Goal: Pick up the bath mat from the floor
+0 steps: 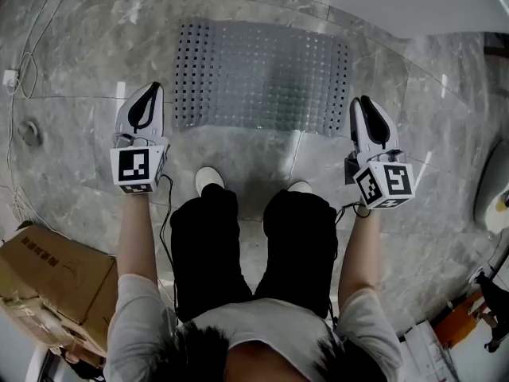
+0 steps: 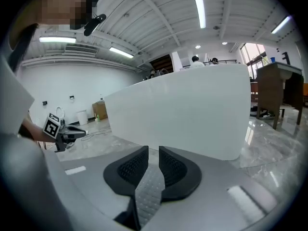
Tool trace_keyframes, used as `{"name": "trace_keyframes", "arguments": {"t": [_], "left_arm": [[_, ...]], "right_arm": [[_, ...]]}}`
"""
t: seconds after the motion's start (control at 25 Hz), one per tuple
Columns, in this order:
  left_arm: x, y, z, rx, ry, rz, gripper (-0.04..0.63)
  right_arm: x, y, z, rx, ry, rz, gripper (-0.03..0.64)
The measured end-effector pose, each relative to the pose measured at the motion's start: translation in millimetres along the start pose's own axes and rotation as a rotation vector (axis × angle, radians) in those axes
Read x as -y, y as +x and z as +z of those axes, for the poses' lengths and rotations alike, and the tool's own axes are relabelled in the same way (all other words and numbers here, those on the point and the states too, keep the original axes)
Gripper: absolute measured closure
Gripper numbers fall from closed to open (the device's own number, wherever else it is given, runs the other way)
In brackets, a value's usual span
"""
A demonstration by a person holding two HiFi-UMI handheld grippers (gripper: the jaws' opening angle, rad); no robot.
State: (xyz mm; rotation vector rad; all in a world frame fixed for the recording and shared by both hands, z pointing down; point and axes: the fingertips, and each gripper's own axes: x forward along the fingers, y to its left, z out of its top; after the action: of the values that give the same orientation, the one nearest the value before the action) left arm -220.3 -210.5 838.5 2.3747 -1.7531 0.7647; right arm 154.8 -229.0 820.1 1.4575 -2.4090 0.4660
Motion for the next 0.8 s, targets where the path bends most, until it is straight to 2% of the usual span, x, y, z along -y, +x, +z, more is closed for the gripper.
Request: {"name": "trace_keyframes", "arguments": {"t": [0.12,0.28,0.44,0.56,0.8], "left_arm": [[4,26,-44,-0.009,0.022,0.014,0.594],[4,54,-94,-0.023,0.011,0.047,0.594],[-3,79,-126,-0.044,0.005,0.066,0.594],[-8,91,-147,-0.088,-0.006,0.069,0.594],[-24,106,-194,-0.166,-0.015,0.12,0.594]], "right_arm": [[14,20,-39,0.02,-0.008,-0.013,0.545],[30,44,-85,0.031,-0.021,-0.021,0.545],[42,67,-113,0.033,-0.02,-0.021,0.534],[53,76,-130,0.025,0.023,-0.029,0.526],[82,85,-178,-0.028,0.062,-0.096,0.513]]}}
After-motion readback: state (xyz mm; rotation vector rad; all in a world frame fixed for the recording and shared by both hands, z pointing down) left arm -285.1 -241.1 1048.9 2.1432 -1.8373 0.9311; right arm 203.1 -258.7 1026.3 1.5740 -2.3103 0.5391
